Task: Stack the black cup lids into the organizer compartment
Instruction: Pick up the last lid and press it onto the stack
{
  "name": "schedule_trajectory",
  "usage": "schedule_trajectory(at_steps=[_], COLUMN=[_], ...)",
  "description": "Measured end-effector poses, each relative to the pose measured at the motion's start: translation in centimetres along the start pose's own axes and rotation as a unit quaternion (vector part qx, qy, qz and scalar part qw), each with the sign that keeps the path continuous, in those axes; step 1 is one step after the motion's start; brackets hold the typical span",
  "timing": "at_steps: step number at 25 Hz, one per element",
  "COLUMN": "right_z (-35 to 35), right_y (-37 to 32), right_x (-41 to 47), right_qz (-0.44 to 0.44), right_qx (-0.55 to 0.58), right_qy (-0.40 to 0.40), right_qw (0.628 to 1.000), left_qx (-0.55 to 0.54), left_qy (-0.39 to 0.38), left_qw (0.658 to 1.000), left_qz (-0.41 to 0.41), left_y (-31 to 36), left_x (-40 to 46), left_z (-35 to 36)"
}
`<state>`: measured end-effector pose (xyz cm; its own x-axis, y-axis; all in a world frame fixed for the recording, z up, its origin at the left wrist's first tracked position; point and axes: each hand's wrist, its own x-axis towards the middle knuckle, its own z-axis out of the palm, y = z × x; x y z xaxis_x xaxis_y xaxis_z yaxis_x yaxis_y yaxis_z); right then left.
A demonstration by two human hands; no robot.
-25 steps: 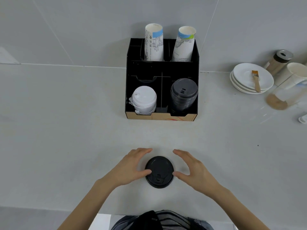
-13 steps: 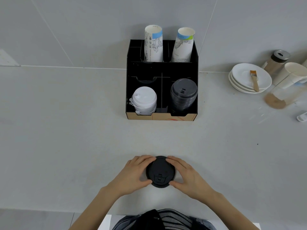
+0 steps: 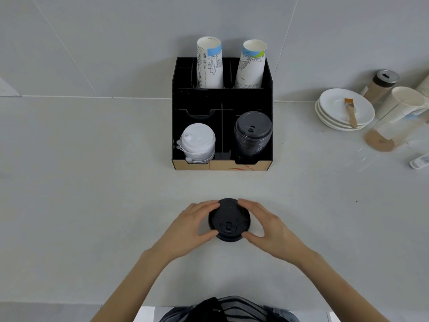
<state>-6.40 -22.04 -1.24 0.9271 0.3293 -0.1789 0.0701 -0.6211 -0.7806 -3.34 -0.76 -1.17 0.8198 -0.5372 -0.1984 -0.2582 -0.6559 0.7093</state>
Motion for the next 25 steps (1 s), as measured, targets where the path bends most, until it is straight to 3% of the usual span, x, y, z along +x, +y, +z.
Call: schedule_trajectory(at_steps=[12, 25], right_z=[-5.8, -11.5], right_y=[-1.7, -2.0], right_x=[3.5, 8.2], right_qz=[-0.050, -0.042], right_qx=[-0.001, -0.027], right_qy=[0.128, 0.184], right_qw=[0.991, 0.982], left_qx=[-0.001, 0.027], left_qy=[0.075, 0.103], left_qw=[0.995, 0.991], left_qz=[0.059, 0.084], left_y=[3.6, 5.7], left_x=[5.7, 12.7], left_z=[-5.1, -8.9])
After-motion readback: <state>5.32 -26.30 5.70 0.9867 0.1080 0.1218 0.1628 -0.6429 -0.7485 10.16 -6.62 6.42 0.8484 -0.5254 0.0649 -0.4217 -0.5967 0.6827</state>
